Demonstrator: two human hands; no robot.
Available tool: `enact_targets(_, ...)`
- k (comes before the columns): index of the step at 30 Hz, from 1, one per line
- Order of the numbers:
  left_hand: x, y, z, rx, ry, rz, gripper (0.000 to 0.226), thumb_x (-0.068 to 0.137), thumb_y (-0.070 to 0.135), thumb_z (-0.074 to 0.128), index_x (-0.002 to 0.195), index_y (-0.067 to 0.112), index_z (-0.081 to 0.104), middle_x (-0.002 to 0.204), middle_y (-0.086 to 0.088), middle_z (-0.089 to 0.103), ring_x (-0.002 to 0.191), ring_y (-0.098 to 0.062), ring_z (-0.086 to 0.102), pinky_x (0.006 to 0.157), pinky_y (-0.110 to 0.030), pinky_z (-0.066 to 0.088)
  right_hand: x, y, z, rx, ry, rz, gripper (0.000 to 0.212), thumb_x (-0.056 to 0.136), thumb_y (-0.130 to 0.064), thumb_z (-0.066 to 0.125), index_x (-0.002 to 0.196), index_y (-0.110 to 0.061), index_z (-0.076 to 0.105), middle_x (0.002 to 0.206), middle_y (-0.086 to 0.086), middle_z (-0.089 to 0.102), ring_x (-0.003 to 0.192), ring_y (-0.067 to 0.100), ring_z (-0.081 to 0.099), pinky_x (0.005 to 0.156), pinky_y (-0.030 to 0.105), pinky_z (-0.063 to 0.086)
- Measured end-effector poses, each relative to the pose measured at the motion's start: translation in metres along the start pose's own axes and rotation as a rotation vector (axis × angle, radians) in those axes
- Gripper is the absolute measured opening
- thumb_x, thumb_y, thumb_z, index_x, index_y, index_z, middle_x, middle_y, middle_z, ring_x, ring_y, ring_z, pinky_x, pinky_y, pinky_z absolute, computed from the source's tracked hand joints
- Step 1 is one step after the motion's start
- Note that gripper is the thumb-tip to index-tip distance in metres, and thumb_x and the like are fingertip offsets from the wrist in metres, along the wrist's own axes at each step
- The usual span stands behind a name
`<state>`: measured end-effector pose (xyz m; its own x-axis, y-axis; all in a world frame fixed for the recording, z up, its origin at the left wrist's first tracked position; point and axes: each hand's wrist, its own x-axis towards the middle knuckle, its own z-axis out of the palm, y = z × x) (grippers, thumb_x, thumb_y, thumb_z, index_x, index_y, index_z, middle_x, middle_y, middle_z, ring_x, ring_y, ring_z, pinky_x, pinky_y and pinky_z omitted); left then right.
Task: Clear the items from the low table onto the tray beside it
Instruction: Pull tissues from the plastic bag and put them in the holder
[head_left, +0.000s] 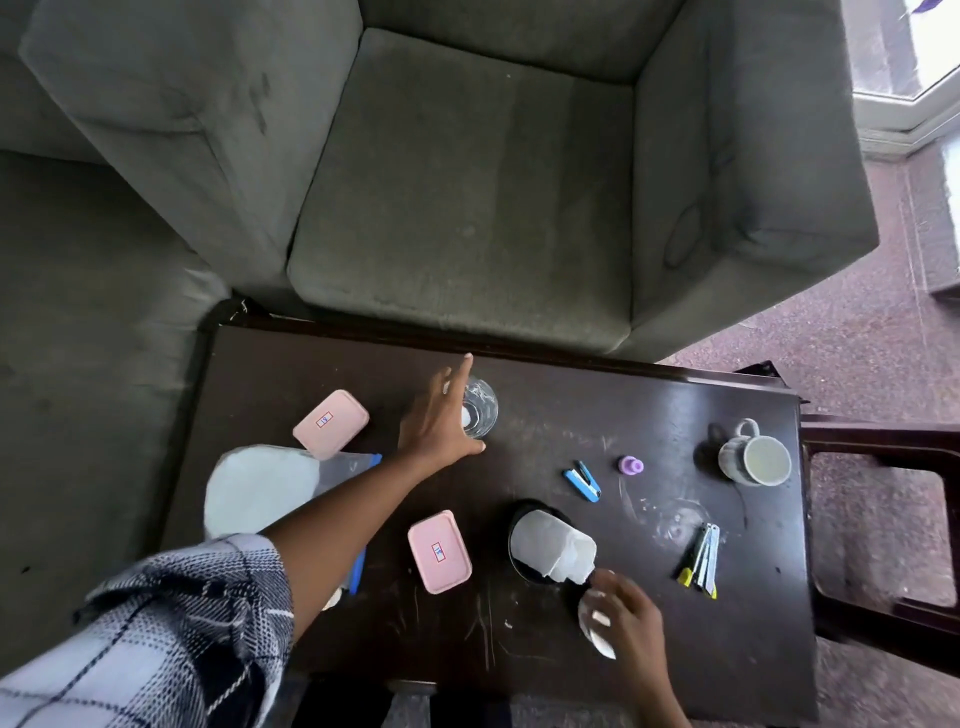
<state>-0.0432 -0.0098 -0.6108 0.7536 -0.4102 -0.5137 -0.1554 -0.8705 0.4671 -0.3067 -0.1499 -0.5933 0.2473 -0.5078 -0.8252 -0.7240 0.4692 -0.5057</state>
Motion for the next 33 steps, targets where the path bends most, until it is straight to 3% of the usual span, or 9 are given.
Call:
enact_targets(2,-0.002,-0.006,0.000,-0.111,0.030,-0.016,0.122,0.058,0.035,0.084,0.148,0.032,0.002,0.149,-0.005,0.026,0.135,-0.025,0.035,0.103,-0.046,0.042,-0.013,0.009,0.010,0.152,-0.067,0.123,0.027,0.089,0.011,0.045,0.112,0.002,0.056,0.109,0.015,0.056,0.075,0.027,0.061,0.053,0.023,0.054)
enact_targets(4,-0.005,-0.013,0.002,-0.202,0.059,-0.048,0.115,0.059,0.034,0.084,0.148,0.028,0.012,0.145,-0.005,0.034,0.133,-0.022,0.037,0.105,-0.042,0.039,-0.024,0.011,0.023,0.278,-0.093,0.138,0.034,0.091,0.010,0.043,0.119,-0.008,0.050,0.113,0.013,0.057,0.081,0.031,0.065,0.059,0.028,0.058)
enact_targets(6,-0.008,-0.019,0.005,-0.275,0.093,-0.069,0.103,0.063,0.032,0.083,0.146,0.022,0.023,0.145,-0.004,0.039,0.133,-0.020,0.039,0.109,-0.036,0.035,-0.030,0.009,0.034,0.366,-0.090,0.128,0.037,0.090,0.009,0.047,0.121,-0.010,0.048,0.111,0.013,0.058,0.079,0.030,0.068,0.063,0.030,0.058)
enact_targets(9,-0.012,-0.026,0.008,-0.351,0.127,-0.061,0.089,0.069,0.025,0.080,0.143,0.016,0.032,0.145,-0.005,0.042,0.133,-0.019,0.040,0.110,-0.033,0.034,-0.030,0.006,0.045,0.362,-0.053,0.097,0.028,0.088,0.011,0.050,0.113,-0.002,0.052,0.096,0.017,0.061,0.061,0.019,0.070,0.060,0.024,0.057)
enact_targets(14,-0.015,-0.026,0.009,-0.375,0.110,-0.032,0.091,0.072,0.022,0.077,0.147,0.020,0.025,0.144,-0.004,0.043,0.131,-0.020,0.043,0.103,-0.042,0.043,-0.018,-0.004,0.055,0.373,0.024,0.078,0.026,0.085,0.012,0.053,0.110,0.012,0.053,0.079,0.021,0.060,0.059,0.024,0.066,0.057,0.024,0.059)
enact_targets(17,-0.015,-0.028,0.011,-0.358,0.101,-0.034,0.091,0.073,0.024,0.076,0.147,0.027,0.024,0.138,-0.006,0.047,0.127,-0.022,0.045,0.098,-0.043,0.047,-0.011,-0.021,0.066,0.415,0.012,0.069,0.024,0.086,0.009,0.053,0.109,0.008,0.054,0.086,0.026,0.060,0.069,0.030,0.066,0.059,0.024,0.059)
enact_targets(22,-0.014,-0.028,0.012,-0.266,0.078,-0.047,0.088,0.078,0.030,0.071,0.148,0.032,0.018,0.133,-0.012,0.047,0.124,-0.026,0.047,0.097,-0.043,0.045,0.015,-0.061,0.094,0.486,-0.004,0.015,0.024,0.086,0.010,0.052,0.111,0.011,0.053,0.096,0.032,0.060,0.055,0.018,0.069,0.054,0.024,0.057)
enact_targets(27,-0.012,-0.028,0.010,-0.201,0.070,-0.035,0.087,0.080,0.030,0.069,0.149,0.029,0.016,0.133,-0.011,0.047,0.126,-0.026,0.045,0.100,-0.039,0.042,0.027,-0.095,0.119,0.489,-0.035,-0.041,0.016,0.087,0.013,0.048,0.102,0.007,0.050,0.091,0.029,0.056,0.047,0.014,0.067,0.053,0.021,0.058)
enact_targets(33,-0.013,-0.027,0.008,-0.198,0.071,-0.028,0.087,0.080,0.031,0.069,0.148,0.028,0.017,0.132,-0.012,0.047,0.125,-0.027,0.046,0.098,-0.041,0.044,0.035,-0.111,0.127,0.465,-0.043,-0.029,0.023,0.088,0.012,0.048,0.111,0.012,0.050,0.090,0.029,0.058,0.076,0.035,0.064,0.061,0.027,0.059)
